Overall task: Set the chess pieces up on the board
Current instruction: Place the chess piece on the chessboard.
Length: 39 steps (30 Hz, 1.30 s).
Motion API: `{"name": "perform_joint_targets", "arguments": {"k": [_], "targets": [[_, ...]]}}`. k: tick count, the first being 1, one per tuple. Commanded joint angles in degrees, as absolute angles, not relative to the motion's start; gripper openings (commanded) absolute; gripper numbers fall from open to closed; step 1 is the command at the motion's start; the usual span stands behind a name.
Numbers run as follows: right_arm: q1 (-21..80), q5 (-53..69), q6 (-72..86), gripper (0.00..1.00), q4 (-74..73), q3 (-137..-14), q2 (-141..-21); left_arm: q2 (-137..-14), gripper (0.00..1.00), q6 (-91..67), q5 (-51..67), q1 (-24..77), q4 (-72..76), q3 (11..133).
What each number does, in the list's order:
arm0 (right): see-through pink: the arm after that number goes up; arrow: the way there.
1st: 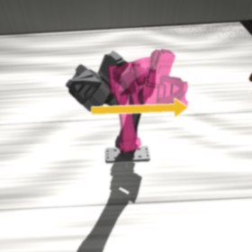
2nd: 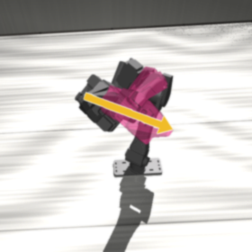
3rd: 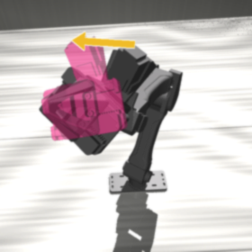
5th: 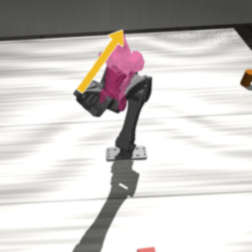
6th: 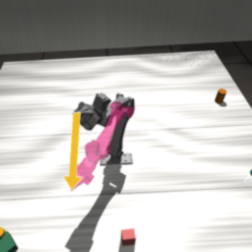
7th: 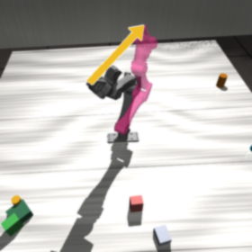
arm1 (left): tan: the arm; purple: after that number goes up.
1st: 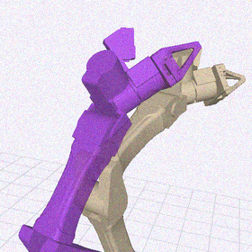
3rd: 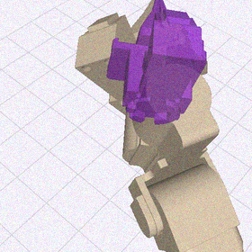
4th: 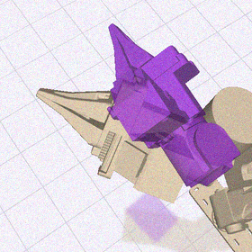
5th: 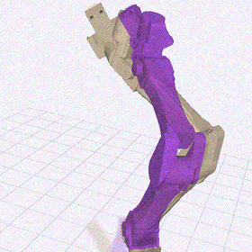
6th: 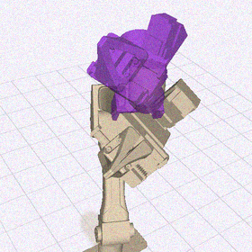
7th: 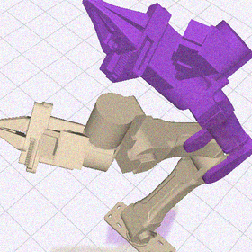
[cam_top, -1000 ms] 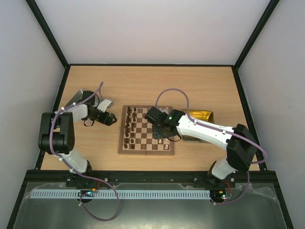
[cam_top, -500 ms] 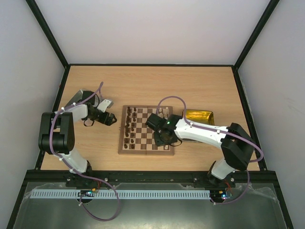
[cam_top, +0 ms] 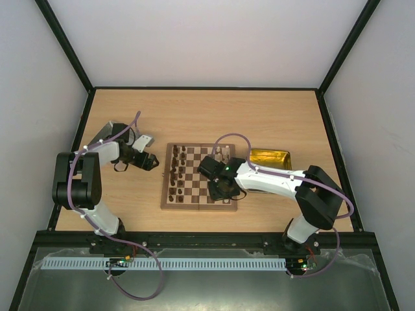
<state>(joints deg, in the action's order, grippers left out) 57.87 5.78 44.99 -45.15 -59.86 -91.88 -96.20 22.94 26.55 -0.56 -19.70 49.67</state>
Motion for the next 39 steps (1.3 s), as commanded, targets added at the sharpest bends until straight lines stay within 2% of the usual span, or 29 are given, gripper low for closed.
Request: {"name": "perform_joint_targets", "arguments": {"k": [1,17,28,39], "targets": [[58.4,6.1,44.8,0.02,-44.5,-59.4,-92.5,-98.5,0.87,22.8,25.3,-0.3,-23.0,48.7],[59.0,6.8,44.6,0.02,-44.4,-59.2,-93.2,-98.3,0.87,22.8,25.3,-0.3,-23.0,48.6],[59.2,6.6,44.8,0.16,-44.5,-59.5,-93.8,-98.1,0.87,22.8,25.4,-0.3,-23.0,48.6],[59.3,5.6,44.8,0.19,-45.9,-61.6,-93.0,-98.1,0.87,22.9,25.4,-0.3,-23.0,48.5]]}}
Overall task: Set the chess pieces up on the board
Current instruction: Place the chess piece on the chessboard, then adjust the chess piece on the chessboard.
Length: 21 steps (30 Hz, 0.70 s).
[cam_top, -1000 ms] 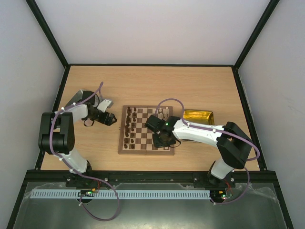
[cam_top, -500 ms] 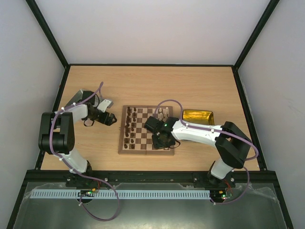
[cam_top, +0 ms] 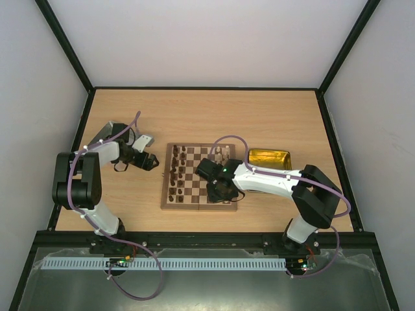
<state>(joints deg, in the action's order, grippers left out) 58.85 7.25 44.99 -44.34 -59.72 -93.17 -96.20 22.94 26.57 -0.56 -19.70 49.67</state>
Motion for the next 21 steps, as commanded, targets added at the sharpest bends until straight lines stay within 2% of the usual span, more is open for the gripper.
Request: {"name": "perform_joint_targets", "arguments": {"k": [1,16,21], "targets": [[59.3,5.1,44.8,0.19,-46.5,-62.3,-92.8,-98.1,0.87,22.9,25.4,-0.3,-23.0,48.5],[59.3,-4.7,42.7,0.21,-56.2,-71.7,-93.6,-98.1,0.87,22.9,25.3,-0.3,-23.0,48.5],[59.3,-8.6,41.7,0.22,-57.1,-74.2,-95.8,-95.4,0.80,23.5,26.2,-0.3,-22.8,47.4]]}}
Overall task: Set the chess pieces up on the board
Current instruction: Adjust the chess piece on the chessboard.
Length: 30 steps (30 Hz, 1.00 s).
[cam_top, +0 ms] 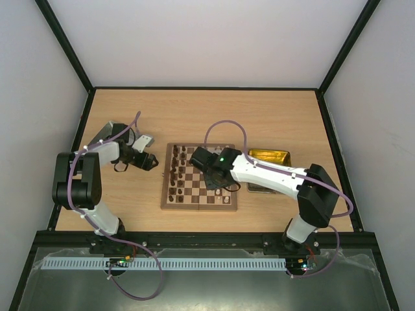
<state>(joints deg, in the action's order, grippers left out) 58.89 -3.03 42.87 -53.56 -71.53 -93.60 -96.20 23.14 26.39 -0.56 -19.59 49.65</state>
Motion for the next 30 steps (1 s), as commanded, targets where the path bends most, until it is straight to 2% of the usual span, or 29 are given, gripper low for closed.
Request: {"name": "perform_joint_targets", "arguments": {"k": [1,12,21,30], "targets": [[59.2,-9.6,41.6,0.21,-57.3,-75.0,-96.4,-94.2,0.80,23.7,26.4,-0.4,-22.6,46.9],[54.9,-12.3,37.7,0.22,-57.0,-81.8,-102.4,-84.8,0.81,26.0,30.0,-0.4,-22.6,44.5],[52.3,-11.1,36.8,0.25,-56.3,-81.1,-104.3,-85.5,0.83,26.0,29.9,-0.4,-22.4,44.7],[52.1,-9.2,36.7,0.24,-55.3,-80.5,-105.3,-87.0,0.83,26.0,29.6,-0.4,-22.3,44.8]]}}
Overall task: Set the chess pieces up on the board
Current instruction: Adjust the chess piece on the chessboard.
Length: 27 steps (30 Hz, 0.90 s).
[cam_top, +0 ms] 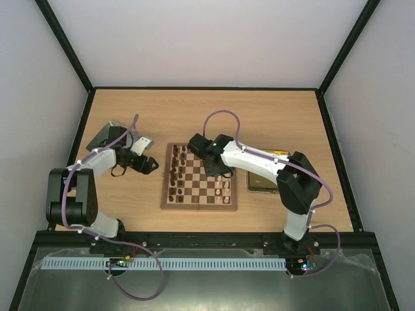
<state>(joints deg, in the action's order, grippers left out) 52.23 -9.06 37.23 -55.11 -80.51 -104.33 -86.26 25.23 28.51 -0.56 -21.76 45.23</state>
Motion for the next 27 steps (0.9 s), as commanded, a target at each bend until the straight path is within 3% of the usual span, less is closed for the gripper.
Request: {"name": "perform_joint_targets", "arguments": {"k": [1,7,27], "targets": [[52.1,-9.1,36.7,0.23,-55.3,-80.5,-105.5,-87.1,0.83,26.0,29.6,-0.4,-22.3,44.9],[52.0,-8.3,36.7,0.18,-54.5,-79.5,-105.8,-87.7,0.84,26.0,29.4,-0.4,-22.1,44.8],[51.8,-6.5,36.7,0.18,-52.3,-76.3,-105.9,-88.9,0.84,25.7,28.9,-0.4,-21.8,45.0]]}}
